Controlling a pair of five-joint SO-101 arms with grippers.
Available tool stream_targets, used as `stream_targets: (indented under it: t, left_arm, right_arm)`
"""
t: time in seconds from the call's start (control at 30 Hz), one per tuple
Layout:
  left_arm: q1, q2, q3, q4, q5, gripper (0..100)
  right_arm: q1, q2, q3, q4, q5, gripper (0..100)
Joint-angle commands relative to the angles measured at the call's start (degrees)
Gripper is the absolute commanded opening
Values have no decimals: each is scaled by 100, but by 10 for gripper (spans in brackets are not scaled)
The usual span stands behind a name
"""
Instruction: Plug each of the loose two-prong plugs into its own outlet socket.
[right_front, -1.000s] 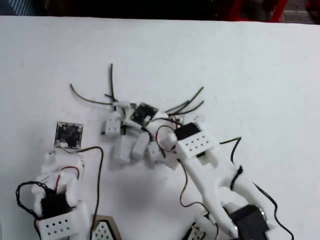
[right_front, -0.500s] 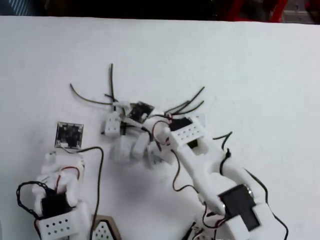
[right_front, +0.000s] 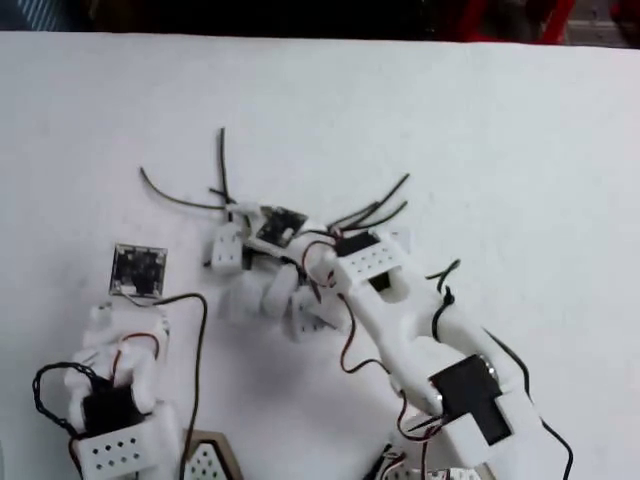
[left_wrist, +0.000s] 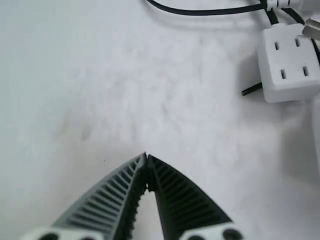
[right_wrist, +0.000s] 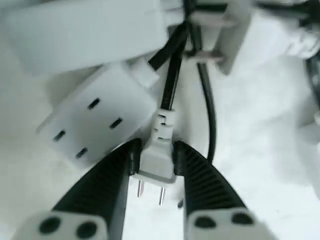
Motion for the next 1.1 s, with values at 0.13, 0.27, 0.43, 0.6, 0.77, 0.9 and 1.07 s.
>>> stream_targets:
  t: [0.13, 0.27, 0.43, 0.6, 0.77, 0.9, 1.07]
  left_arm:
    - [-57, -110, -53, -123, 9, 24]
    - [-57, -110, -53, -123, 9, 24]
    - [-57, -110, -53, -123, 9, 24]
    - [-57, -110, -53, -123, 0, 24]
    - [-57, -110, -53, -123, 0, 24]
    - [-57, -110, -53, -123, 0, 24]
    - [-57, -110, -53, -123, 0, 24]
  right_arm:
    - [497, -1903, -501, 1165, 62, 17]
    - [725, -2826, -782, 1640, 62, 17]
    - [1226, -3503, -967, 1798, 62, 17]
    - [1780, -3925, -985, 1780, 62, 17]
    - [1842, -4075, -949, 1938, 62, 17]
    - [1349, -3705, -870, 2475, 62, 49]
    - [699, -2914, -273, 2589, 44, 126]
